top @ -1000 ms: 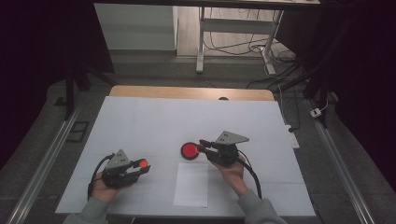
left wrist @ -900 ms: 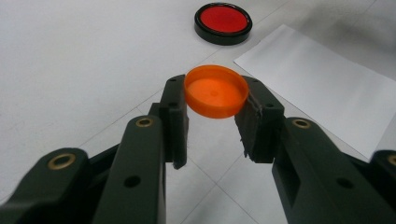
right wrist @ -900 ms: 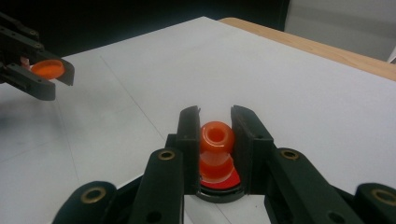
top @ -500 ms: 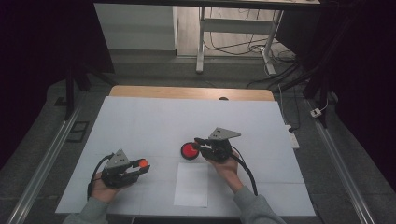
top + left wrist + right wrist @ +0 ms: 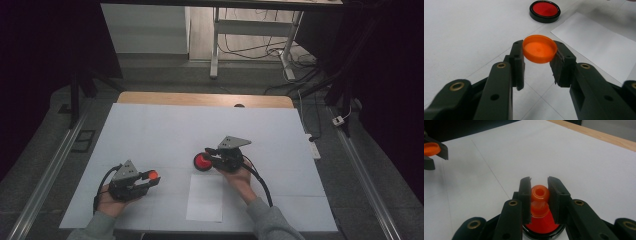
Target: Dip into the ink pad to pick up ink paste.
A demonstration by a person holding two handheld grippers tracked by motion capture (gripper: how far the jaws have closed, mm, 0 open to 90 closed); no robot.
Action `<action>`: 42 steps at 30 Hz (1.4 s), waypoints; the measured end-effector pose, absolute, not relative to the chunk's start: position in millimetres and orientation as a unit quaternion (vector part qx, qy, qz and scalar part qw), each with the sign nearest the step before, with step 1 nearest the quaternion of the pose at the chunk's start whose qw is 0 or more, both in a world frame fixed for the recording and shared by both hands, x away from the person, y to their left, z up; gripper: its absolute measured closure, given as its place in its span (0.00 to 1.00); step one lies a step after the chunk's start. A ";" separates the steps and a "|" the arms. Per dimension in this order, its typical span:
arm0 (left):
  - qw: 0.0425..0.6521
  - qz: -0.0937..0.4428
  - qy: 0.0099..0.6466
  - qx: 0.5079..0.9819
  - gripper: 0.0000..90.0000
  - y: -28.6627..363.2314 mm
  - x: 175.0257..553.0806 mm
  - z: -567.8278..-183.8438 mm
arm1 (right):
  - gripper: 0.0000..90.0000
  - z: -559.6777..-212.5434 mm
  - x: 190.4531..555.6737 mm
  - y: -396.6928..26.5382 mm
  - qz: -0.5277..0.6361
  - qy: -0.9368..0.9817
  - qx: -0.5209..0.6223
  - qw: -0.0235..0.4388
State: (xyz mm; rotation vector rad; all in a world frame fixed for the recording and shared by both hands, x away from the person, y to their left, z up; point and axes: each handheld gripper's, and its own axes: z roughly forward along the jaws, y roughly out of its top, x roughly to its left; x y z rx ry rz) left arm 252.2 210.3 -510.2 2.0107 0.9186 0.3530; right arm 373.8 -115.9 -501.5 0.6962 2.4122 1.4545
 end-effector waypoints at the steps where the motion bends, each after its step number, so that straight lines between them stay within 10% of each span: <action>1: 0.437 0.142 0.369 0.808 0.72 210.3 252.1 -510.1 | 0.81 -502.2 374.4 -115.3 0.497 0.826 0.239 0.120; 42: 0.437 0.142 0.369 0.808 0.72 211.3 252.1 -509.6 | 0.81 -520.1 385.5 -104.8 0.457 0.848 0.240 0.118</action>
